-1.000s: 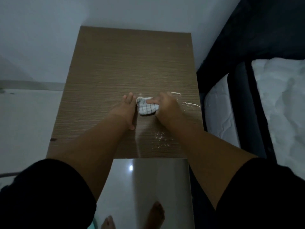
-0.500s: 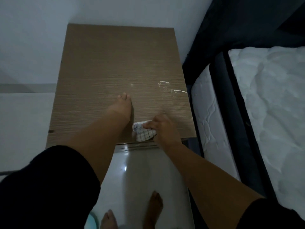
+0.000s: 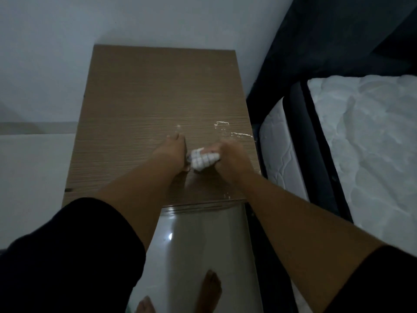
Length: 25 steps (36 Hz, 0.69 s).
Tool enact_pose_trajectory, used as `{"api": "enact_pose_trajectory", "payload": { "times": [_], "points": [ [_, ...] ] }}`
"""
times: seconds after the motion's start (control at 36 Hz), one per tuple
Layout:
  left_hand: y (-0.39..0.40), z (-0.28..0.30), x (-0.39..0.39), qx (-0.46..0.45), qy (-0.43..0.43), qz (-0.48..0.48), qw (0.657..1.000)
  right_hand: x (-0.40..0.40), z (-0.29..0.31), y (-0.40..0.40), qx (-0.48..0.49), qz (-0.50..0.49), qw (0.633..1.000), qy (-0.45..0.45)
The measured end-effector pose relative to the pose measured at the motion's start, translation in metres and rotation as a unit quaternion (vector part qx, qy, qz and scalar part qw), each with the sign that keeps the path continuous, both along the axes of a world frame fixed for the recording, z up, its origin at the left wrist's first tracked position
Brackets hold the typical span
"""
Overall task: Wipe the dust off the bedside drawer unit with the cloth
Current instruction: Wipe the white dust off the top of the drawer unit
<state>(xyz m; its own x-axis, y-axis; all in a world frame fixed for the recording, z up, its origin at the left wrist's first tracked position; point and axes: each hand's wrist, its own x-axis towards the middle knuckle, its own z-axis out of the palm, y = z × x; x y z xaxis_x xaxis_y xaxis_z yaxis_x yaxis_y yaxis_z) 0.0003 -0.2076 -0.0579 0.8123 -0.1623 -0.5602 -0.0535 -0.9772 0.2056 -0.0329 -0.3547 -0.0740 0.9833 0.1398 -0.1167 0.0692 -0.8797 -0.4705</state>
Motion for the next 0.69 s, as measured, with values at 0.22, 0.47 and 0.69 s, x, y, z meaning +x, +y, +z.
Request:
{"api": "enact_pose_trajectory", "payload": {
  "times": [0.22, 0.47, 0.69],
  "points": [
    [-0.001, -0.017, 0.011, -0.014, 0.019, 0.005, 1.000, 0.079, 0.017, -0.013, 0.015, -0.048, 0.999, -0.010],
    [0.002, -0.022, 0.013, -0.021, 0.021, -0.001, 1.000, 0.131, -0.010, -0.024, -0.015, -0.080, 0.994, 0.071],
    [0.003, -0.015, 0.015, 0.008, 0.036, -0.003, 0.999, 0.100, -0.019, -0.028, -0.041, -0.005, 0.996, 0.083]
  ]
}}
